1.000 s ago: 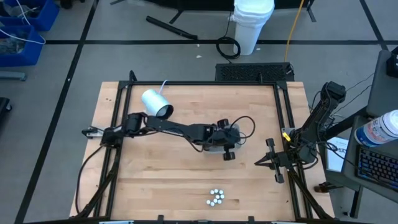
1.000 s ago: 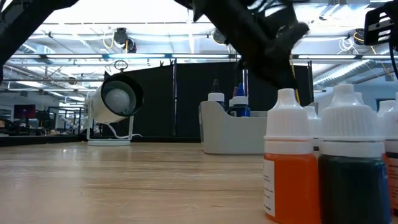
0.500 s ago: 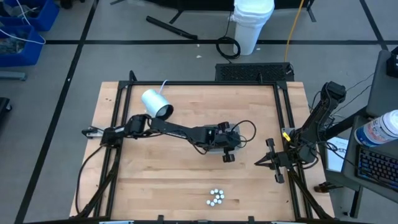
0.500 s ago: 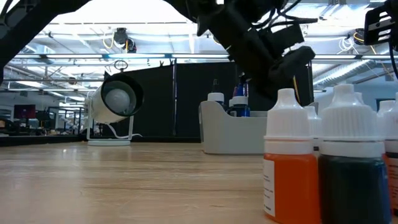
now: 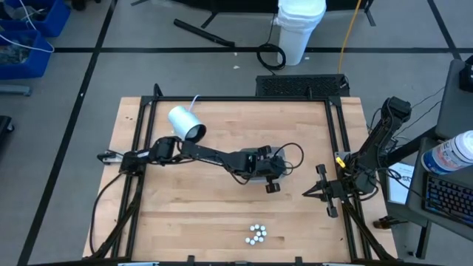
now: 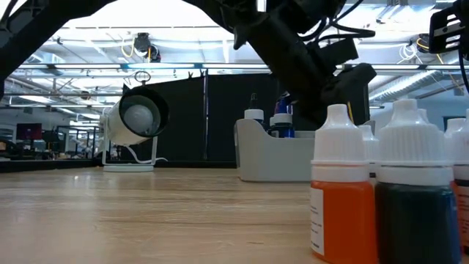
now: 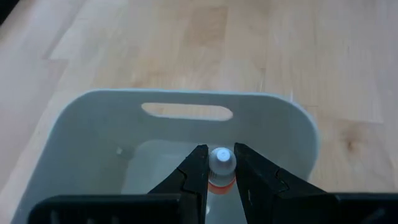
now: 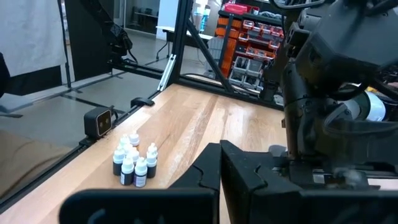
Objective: Pick & Place food coloring
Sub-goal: Put the small yellow food coloring bottle into the gray bin
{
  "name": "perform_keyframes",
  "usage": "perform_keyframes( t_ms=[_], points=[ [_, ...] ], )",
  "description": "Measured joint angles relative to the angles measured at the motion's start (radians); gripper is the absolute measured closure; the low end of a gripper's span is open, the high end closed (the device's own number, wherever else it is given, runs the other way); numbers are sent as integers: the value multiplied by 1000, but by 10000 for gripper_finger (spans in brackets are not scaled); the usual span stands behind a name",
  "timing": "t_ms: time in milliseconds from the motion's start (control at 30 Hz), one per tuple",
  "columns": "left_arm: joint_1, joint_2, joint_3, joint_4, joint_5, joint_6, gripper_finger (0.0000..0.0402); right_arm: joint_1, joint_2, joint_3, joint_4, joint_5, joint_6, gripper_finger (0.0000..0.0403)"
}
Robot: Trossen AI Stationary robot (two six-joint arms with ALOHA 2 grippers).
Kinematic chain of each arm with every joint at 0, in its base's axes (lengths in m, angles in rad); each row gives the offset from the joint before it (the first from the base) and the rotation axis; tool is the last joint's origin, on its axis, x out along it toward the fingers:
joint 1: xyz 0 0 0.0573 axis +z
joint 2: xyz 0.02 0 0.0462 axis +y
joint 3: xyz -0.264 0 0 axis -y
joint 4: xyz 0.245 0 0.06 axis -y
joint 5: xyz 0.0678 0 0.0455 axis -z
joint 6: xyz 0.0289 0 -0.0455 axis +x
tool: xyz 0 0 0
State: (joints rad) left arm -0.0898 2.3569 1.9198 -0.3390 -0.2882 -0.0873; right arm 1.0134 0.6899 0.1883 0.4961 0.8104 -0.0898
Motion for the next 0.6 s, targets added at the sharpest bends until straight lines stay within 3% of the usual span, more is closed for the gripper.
perform_keyframes(
  t_ms=[600],
  points=[
    [2,-1,0,-4,21,-127,326,0,0,0,0,0,-1,403]
  ],
)
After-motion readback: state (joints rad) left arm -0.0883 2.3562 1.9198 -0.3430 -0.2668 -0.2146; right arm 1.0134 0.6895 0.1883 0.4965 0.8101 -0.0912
